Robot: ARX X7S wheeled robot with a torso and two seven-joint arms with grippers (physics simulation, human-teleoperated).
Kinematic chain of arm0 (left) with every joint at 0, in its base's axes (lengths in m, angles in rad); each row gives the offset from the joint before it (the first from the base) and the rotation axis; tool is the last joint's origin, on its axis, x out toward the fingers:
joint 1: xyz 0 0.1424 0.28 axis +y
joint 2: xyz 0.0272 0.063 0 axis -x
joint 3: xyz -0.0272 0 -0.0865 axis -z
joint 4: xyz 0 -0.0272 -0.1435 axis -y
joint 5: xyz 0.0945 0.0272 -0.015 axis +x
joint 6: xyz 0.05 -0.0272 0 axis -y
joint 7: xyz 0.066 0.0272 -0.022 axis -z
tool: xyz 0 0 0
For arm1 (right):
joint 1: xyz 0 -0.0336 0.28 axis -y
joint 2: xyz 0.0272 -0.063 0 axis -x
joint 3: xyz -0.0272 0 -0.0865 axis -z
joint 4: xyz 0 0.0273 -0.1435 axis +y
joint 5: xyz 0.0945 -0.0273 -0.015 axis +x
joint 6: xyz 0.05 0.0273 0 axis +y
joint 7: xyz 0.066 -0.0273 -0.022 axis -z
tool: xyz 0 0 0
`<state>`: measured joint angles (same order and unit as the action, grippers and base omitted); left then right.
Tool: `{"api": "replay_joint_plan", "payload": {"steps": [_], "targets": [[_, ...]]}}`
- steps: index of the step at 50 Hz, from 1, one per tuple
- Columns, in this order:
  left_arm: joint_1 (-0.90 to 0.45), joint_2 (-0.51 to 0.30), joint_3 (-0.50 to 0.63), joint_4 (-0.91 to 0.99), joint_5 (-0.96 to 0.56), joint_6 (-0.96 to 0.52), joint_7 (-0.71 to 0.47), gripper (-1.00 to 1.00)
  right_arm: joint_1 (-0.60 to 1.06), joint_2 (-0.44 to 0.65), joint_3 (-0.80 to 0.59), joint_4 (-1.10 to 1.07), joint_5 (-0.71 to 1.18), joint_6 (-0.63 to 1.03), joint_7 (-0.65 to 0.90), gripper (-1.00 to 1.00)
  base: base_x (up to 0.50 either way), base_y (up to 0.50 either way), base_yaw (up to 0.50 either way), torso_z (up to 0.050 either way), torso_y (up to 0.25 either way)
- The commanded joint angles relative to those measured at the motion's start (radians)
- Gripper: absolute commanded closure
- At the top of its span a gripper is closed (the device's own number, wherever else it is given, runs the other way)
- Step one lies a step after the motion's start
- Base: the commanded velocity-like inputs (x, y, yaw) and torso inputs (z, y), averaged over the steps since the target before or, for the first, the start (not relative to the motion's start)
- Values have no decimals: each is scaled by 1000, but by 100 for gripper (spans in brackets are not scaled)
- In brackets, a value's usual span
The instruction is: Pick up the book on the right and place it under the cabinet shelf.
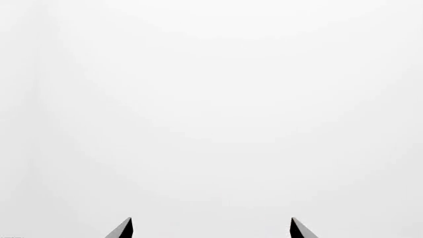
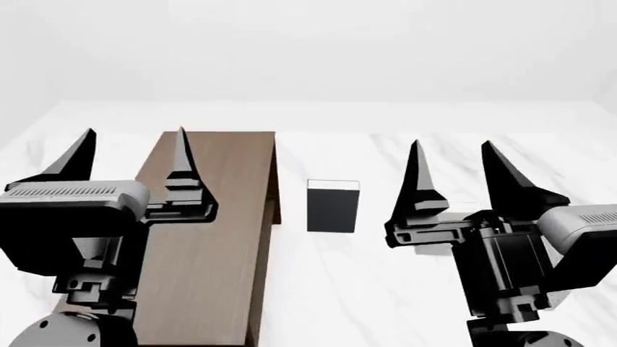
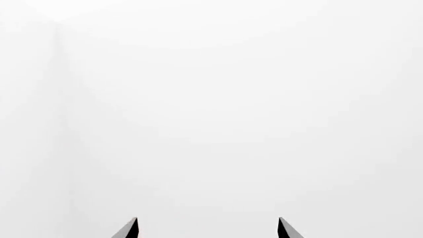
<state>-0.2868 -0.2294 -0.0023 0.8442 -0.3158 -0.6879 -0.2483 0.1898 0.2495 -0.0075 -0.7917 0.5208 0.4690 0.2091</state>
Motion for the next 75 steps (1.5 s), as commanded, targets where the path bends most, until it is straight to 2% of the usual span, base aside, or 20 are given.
{"api": "replay_joint_plan", "payload": {"steps": [1,8,15,22,27,30,35,39,43,47,53,66,71,75], "targets": [[6,-10,6,16,-8,-5,-4,-100,2,0,11,9,40,0,23,-100,0,0,0,0,0],[9,-24,23,24,1,0,-5,-100,-1,5,11,10,50,-9,30,-100,0,0,0,0,0],[9,-32,34,25,8,-1,-10,-100,1,13,16,6,66,-8,43,-100,0,0,0,10,-237],[6,-41,42,30,10,-11,-16,-100,72,91,105,-75,221,142,139,-100,0,0,0,12,-250],[5,-42,38,33,10,-15,-25,-100,220,220,233,-144,467,343,318,-100,0,0,0,11,-171],[5,-42,28,44,0,-14,-26,-100,377,366,313,-155,747,454,509,-100,0,0,0,0,0],[6,-43,14,55,-12,-13,-28,-100,610,602,331,-90,1095,489,743,-100,0,0,0,0,0],[6,-42,-3,64,-27,-14,-31,-100,714,742,331,-15,1227,489,802,-100,0,0,0,0,0],[7,-43,-8,70,-34,-15,-34,-100,793,862,297,80,1299,516,793,-100,0,0,0,0,0],[6,-46,-8,78,-39,-21,-37,-100,890,943,186,177,1314,568,761,-100,0,0,0,0,0],[4,-55,-14,97,-50,-33,-41,-100,1037,1000,27,283,1267,676,715,-100,0,0,0,0,0],[-11,-78,-62,193,-128,-103,-72,-100,1270,965,-186,451,1153,879,634,-100,0,0,0,0,0],[-15,-189,-39,202,-259,-53,-210,-100,1280,938,-250,486,1076,922,581,-100,0,0,0,0,0],[-26,-334,27,202,-380,47,-364,-100,1247,927,-276,509,1039,915,547,-100,0,0,0,0,0]]}}
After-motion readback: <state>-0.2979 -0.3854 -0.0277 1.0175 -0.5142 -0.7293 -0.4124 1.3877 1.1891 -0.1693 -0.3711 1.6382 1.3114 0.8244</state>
